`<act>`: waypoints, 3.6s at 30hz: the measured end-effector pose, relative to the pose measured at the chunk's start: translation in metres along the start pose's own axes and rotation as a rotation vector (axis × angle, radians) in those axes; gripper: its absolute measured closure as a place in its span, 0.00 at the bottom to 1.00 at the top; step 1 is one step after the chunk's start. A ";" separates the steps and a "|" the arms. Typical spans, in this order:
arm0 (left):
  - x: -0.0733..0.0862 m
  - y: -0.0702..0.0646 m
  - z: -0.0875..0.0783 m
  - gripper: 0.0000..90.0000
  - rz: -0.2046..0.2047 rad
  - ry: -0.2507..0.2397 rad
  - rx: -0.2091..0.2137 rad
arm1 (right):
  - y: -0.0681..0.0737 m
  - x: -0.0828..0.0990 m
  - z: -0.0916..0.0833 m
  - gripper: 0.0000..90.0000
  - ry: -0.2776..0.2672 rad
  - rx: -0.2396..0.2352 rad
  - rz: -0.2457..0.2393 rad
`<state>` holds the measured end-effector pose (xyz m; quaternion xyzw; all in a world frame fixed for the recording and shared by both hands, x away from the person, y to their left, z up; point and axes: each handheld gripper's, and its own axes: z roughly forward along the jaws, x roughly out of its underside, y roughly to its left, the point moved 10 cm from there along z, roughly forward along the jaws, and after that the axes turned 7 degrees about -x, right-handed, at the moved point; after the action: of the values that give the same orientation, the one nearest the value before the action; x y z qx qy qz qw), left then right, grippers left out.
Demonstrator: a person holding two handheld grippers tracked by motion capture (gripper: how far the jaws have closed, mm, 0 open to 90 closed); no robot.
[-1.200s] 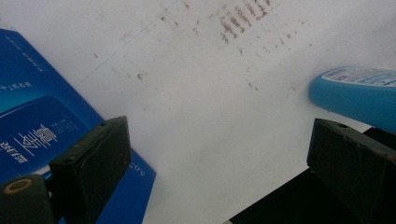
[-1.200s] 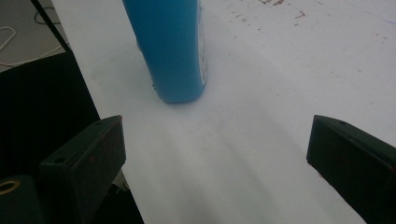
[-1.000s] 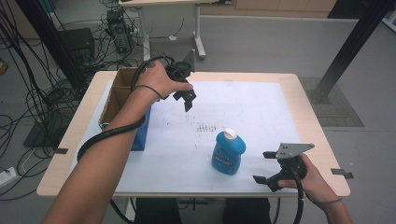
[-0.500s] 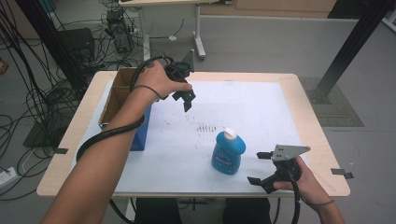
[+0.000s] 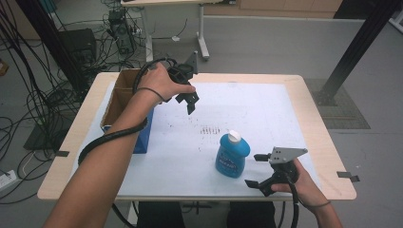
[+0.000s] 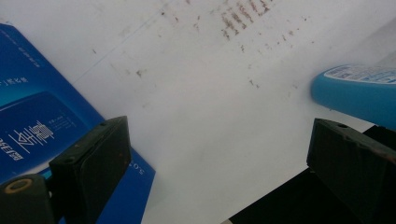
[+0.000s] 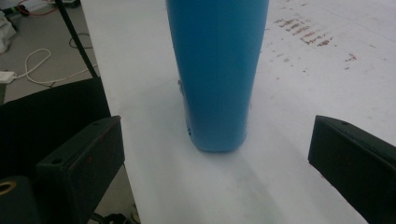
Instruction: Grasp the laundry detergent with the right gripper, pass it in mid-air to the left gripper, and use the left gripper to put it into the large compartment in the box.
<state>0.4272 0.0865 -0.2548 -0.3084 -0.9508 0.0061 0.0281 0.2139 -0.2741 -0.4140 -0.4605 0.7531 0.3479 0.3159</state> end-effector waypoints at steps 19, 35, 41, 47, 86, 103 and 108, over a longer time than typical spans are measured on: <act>0.001 -0.003 -0.002 0.08 0.004 -0.002 -0.004 | 0.001 -0.004 0.015 0.04 -0.021 0.008 -0.027; 0.001 -0.003 0.000 0.08 0.004 0.001 -0.007 | 0.000 -0.004 0.020 0.04 -0.025 0.015 -0.028; 0.000 -0.003 -0.001 0.08 0.007 0.002 -0.008 | 0.000 -0.003 0.019 0.04 -0.028 0.019 -0.027; 0.000 -0.004 -0.002 0.08 0.009 0.000 -0.007 | 0.001 -0.003 0.019 0.04 -0.032 0.017 -0.025; 0.003 0.004 0.008 0.07 -0.011 0.007 0.011 | -0.003 0.004 0.024 0.04 -0.051 0.004 -0.005; 0.000 0.000 0.010 0.07 0.001 0.000 0.007 | -0.004 0.004 0.025 0.04 -0.049 0.005 -0.002; -0.001 0.000 0.011 0.07 0.005 0.001 0.005 | -0.005 0.004 0.025 0.04 -0.049 0.006 0.003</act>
<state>0.4277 0.0860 -0.2654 -0.3107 -0.9500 0.0083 0.0291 0.2205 -0.2570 -0.4329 -0.4498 0.7469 0.3572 0.3351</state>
